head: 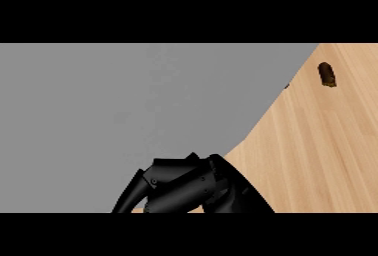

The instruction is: Pick up the bottled water, place it into the cabinet and close the cabinet

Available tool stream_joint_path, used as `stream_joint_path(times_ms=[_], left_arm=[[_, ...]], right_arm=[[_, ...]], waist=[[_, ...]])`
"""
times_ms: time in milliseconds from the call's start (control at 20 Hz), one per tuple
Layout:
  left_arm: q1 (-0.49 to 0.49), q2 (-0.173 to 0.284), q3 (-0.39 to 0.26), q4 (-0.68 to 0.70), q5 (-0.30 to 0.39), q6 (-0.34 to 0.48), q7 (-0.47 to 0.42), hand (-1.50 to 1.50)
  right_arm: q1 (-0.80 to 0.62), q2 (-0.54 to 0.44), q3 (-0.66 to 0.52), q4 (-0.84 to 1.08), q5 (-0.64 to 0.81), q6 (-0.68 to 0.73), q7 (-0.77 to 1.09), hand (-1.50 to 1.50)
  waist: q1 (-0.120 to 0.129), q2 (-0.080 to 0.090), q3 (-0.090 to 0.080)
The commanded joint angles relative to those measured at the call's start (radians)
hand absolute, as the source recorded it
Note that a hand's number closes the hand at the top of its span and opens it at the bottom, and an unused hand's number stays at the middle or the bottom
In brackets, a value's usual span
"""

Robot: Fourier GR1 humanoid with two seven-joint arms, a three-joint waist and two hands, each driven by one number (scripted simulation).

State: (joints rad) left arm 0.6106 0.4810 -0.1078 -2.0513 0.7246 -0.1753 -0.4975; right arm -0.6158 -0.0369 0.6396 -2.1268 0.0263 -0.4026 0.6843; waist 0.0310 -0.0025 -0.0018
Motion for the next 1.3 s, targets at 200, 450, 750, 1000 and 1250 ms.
stream_joint_path(times_ms=[200,450,750,1000,1250], left_arm=[[0.044,-0.011,0.073,0.057,0.013,-0.096,-0.023,1.50],[0.022,0.032,0.180,0.052,0.107,-0.134,0.019,1.50],[0.033,0.028,0.202,0.094,0.119,-0.216,0.014,1.50],[0.066,0.020,0.210,0.023,0.114,-0.174,0.052,1.50],[0.058,0.033,0.219,0.038,0.113,-0.217,0.044,1.50]], right_arm=[[-0.144,0.024,-0.254,0.284,-0.144,0.153,-0.120,1.50],[-0.248,0.037,-0.292,0.475,-0.168,0.157,-0.166,1.50],[-0.304,0.037,-0.373,0.754,-0.198,0.226,-0.333,1.50],[-0.290,0.014,-0.430,0.826,-0.183,0.277,-0.382,1.50],[-0.287,0.024,-0.438,0.914,-0.157,0.264,-0.446,1.50]], waist=[[-0.012,0.005,0.001],[-0.013,0.005,0.001],[-0.003,0.010,0.001],[-0.006,0.010,0.002],[0.012,0.017,0.001]])
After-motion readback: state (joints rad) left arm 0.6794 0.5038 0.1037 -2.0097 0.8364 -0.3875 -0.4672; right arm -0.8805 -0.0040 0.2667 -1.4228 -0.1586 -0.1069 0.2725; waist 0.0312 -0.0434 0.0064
